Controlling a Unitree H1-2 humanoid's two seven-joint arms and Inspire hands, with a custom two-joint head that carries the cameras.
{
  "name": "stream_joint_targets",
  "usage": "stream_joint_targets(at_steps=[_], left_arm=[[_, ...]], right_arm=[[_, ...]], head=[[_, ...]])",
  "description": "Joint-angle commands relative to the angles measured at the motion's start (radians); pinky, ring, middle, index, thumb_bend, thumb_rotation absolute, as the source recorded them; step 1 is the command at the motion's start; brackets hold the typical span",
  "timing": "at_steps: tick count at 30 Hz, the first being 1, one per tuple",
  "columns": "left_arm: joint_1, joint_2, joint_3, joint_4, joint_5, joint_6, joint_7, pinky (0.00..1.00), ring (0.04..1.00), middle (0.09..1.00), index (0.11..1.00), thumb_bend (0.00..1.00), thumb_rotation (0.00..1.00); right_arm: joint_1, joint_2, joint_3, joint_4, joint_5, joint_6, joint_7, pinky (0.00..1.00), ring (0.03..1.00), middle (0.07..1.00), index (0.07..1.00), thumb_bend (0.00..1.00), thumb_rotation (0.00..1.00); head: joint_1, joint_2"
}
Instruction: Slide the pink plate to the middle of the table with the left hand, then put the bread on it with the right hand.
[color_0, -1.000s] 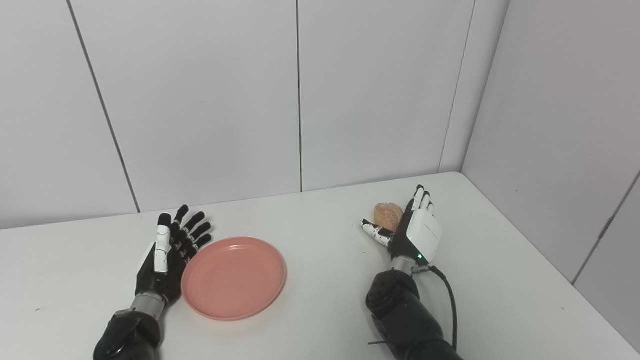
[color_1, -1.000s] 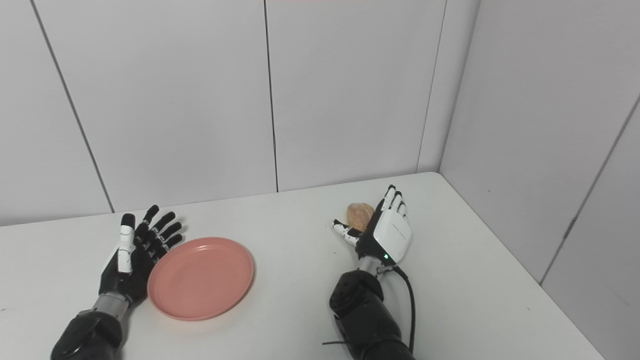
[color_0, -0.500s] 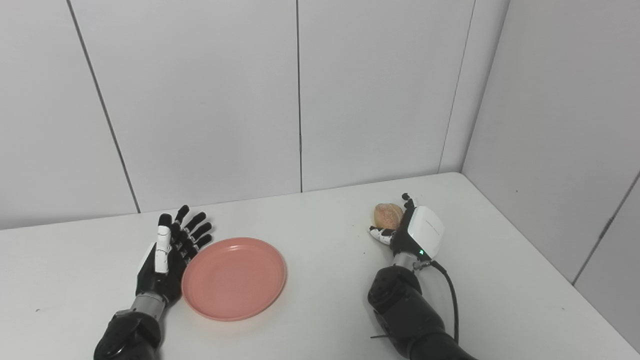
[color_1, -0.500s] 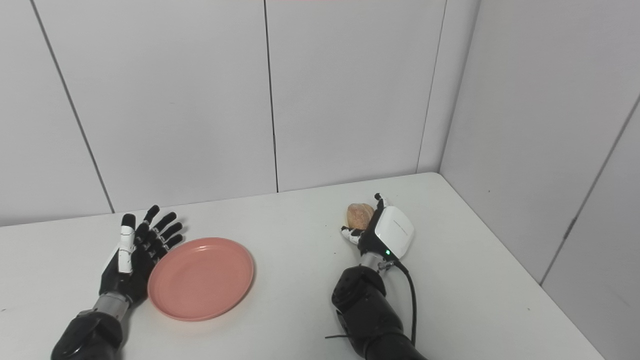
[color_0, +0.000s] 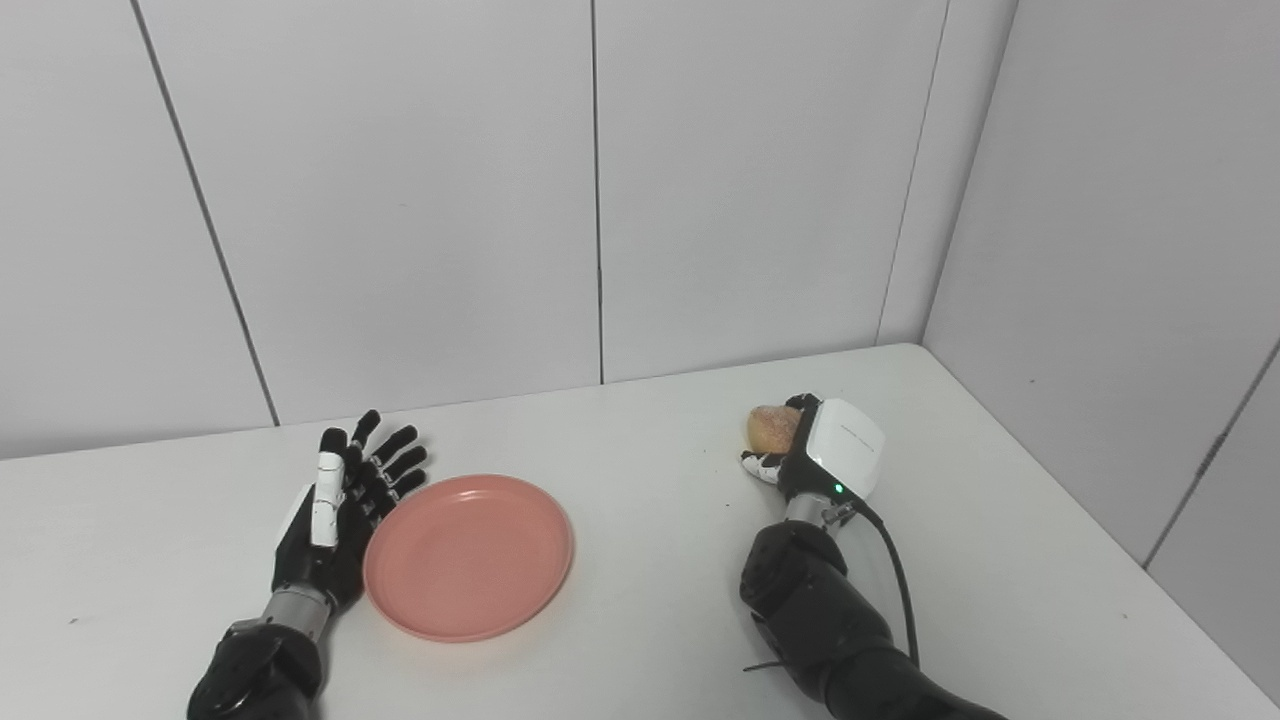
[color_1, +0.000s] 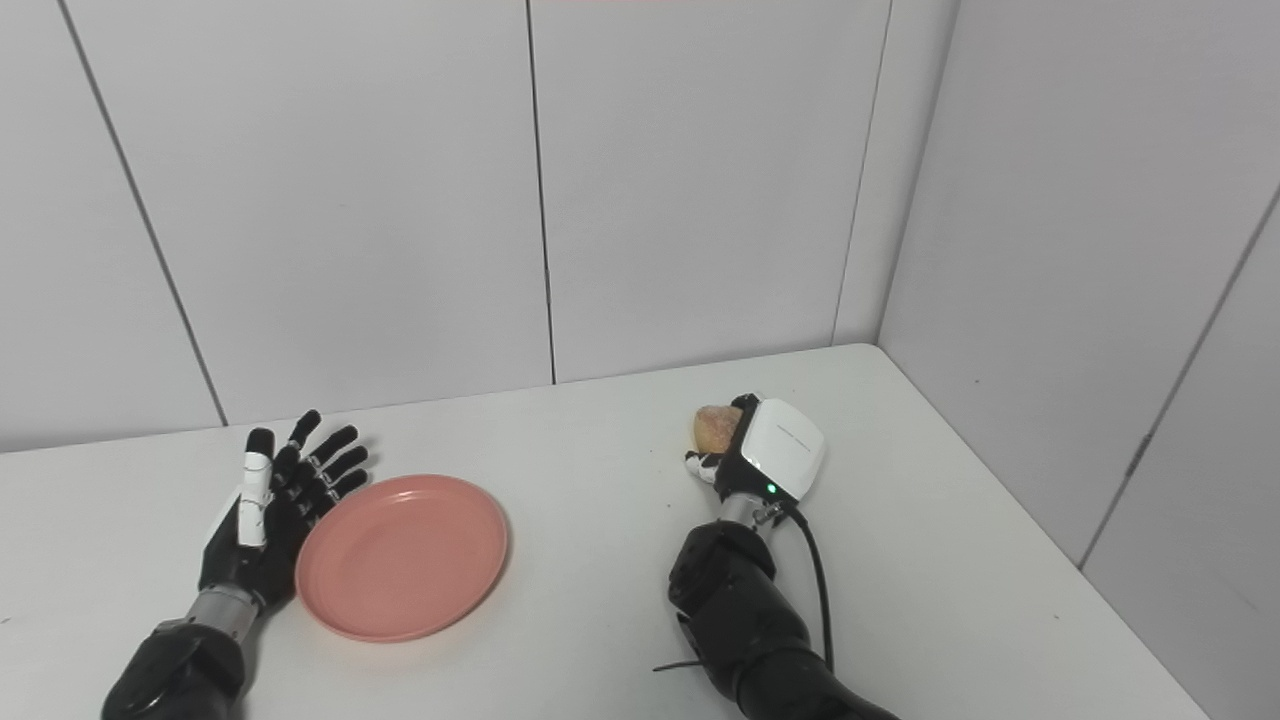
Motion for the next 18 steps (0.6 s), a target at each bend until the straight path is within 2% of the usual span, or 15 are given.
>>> stream_joint_targets(at_steps=[1,2,4,6,7,11,14,18], left_arm=[[0.049,-0.009,-0.002,0.023,0.000,-0.008,-0.009,0.88,0.866,0.880,0.991,0.89,0.94],[0.050,-0.010,-0.002,0.019,0.000,-0.004,-0.006,0.87,0.866,0.880,0.992,0.89,0.94],[0.052,-0.011,-0.003,0.011,0.002,0.003,-0.001,0.87,0.864,0.883,0.993,0.89,0.94],[0.053,-0.012,-0.005,0.007,0.005,0.005,0.003,0.87,0.861,0.882,0.992,0.89,0.93],[0.053,-0.012,-0.006,0.006,0.006,0.004,0.004,0.87,0.858,0.883,0.994,0.89,0.93],[0.052,-0.011,-0.007,0.008,0.010,0.003,0.006,0.87,0.855,0.881,0.995,0.87,0.94],[0.052,-0.012,-0.007,0.006,0.010,0.010,0.011,0.86,0.850,0.877,0.989,0.87,0.94],[0.054,-0.011,-0.011,0.002,0.011,0.008,0.013,0.86,0.848,0.875,0.988,0.86,0.95]], right_arm=[[-0.018,-0.009,0.008,-0.008,0.010,-0.009,0.036,0.47,0.546,0.615,0.528,0.63,0.07],[-0.015,-0.012,0.010,-0.015,0.013,-0.019,0.049,0.46,0.547,0.614,0.510,0.58,0.10],[-0.010,-0.018,0.011,-0.025,0.022,-0.039,0.066,0.49,0.542,0.590,0.494,0.53,0.12],[-0.006,-0.020,0.010,-0.034,0.029,-0.055,0.068,0.45,0.501,0.523,0.479,0.53,0.02],[-0.005,-0.020,0.010,-0.038,0.029,-0.059,0.065,0.39,0.458,0.499,0.486,0.53,0.01],[0.004,-0.018,0.006,-0.060,0.035,-0.090,0.054,0.35,0.426,0.492,0.484,0.53,0.00],[0.011,-0.014,-0.008,-0.086,0.050,-0.114,0.054,0.35,0.437,0.509,0.468,0.52,0.00],[0.017,-0.013,-0.013,-0.112,0.055,-0.118,0.058,0.34,0.429,0.511,0.465,0.52,0.00]], head=[[0.001,0.003],[0.002,0.004],[0.003,0.004],[0.003,0.004],[0.003,0.004],[0.004,0.005],[0.004,0.005],[0.004,0.006]])
